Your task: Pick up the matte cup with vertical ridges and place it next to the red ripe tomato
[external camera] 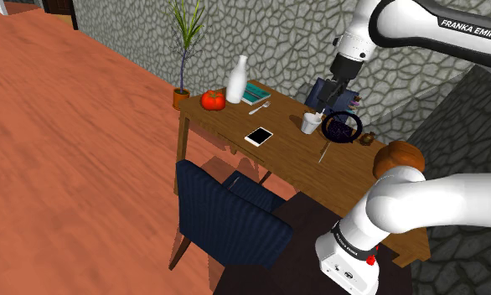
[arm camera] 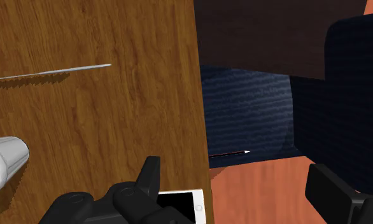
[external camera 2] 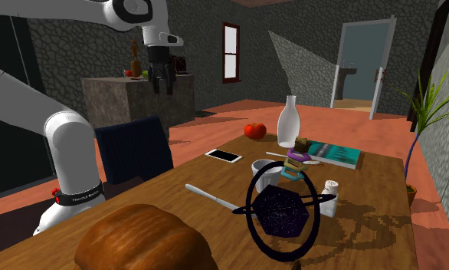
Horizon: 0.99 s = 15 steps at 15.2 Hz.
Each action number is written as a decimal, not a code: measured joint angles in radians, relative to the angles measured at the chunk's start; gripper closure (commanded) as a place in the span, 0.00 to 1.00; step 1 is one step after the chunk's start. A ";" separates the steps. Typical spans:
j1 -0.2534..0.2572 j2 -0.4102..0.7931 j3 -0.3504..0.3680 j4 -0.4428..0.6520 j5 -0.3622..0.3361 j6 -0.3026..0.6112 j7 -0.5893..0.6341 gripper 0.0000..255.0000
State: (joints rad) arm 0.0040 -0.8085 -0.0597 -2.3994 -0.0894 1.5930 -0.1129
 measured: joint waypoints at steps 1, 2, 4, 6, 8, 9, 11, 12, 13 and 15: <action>0.000 0.000 0.000 0.000 0.000 0.000 0.000 0.00; -0.004 0.006 -0.009 -0.003 -0.008 0.011 -0.009 0.00; -0.015 0.026 -0.034 -0.021 -0.031 0.057 -0.031 0.00; -0.029 0.051 -0.068 -0.044 -0.059 0.114 -0.060 0.00; -0.043 0.088 -0.101 -0.049 -0.086 0.168 -0.089 0.00; -0.050 0.101 -0.117 -0.055 -0.099 0.193 -0.102 0.00; -0.062 0.139 -0.149 -0.060 -0.122 0.248 -0.128 0.00; -0.068 0.165 -0.168 -0.062 -0.133 0.281 -0.143 0.00; -0.074 0.185 -0.186 -0.068 -0.144 0.315 -0.156 0.00; -0.083 0.241 -0.222 -0.058 -0.161 0.375 -0.185 0.00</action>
State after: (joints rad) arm -0.0794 -0.5680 -0.2820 -2.4578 -0.2508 1.9680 -0.2984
